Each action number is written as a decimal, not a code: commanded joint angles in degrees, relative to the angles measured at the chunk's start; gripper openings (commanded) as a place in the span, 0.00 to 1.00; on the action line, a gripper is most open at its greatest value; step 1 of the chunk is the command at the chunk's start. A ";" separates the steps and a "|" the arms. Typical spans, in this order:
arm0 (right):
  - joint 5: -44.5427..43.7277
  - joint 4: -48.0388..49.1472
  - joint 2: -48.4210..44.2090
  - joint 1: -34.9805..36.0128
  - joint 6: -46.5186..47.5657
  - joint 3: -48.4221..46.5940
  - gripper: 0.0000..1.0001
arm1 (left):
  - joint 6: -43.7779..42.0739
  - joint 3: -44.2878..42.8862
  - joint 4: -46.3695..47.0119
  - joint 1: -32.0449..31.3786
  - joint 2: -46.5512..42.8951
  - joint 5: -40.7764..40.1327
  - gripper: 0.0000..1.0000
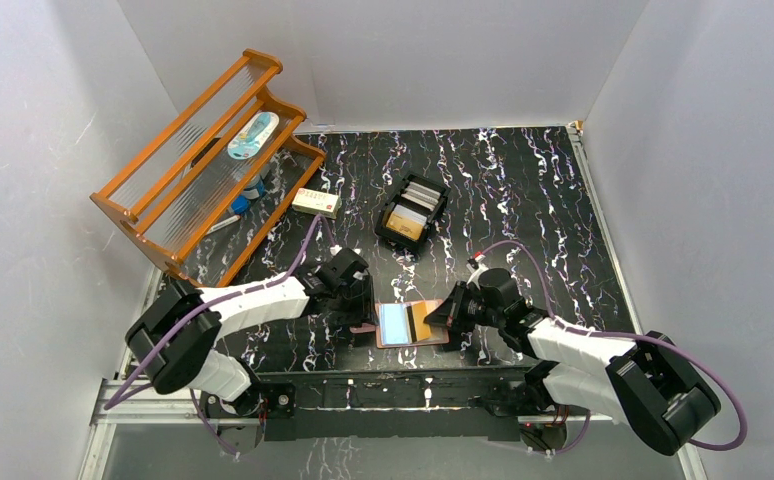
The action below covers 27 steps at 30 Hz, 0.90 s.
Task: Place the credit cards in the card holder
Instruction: Insert the credit card into the card holder.
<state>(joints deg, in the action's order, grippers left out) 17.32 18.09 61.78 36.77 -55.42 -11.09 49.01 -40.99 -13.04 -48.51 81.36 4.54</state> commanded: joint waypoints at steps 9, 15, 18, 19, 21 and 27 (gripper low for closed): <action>0.41 4.11 2.26 0.20 1.21 -0.92 0.00 | -1.41 2.76 3.15 -0.41 4.34 1.73 0.17; 0.43 6.38 3.63 0.22 0.61 -0.42 0.00 | -0.77 3.83 3.57 -0.53 3.91 1.86 0.08; 0.59 8.35 3.83 0.20 -0.85 0.54 0.00 | -0.46 4.54 3.15 -0.53 3.81 1.84 0.04; 0.61 8.94 3.98 0.19 -1.20 0.76 0.00 | -0.42 4.75 2.99 -0.60 3.71 1.75 0.04; 0.69 9.28 4.20 0.18 -1.36 0.90 0.01 | -0.38 4.95 2.56 -0.57 3.64 1.43 0.02; 0.23 8.92 4.22 0.19 -1.23 0.80 0.00 | -0.84 2.42 -1.61 -0.61 2.41 -0.56 0.25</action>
<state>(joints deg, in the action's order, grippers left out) 18.00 24.64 66.11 36.77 -56.66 -10.81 48.62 -38.65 -8.05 -48.49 83.55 4.95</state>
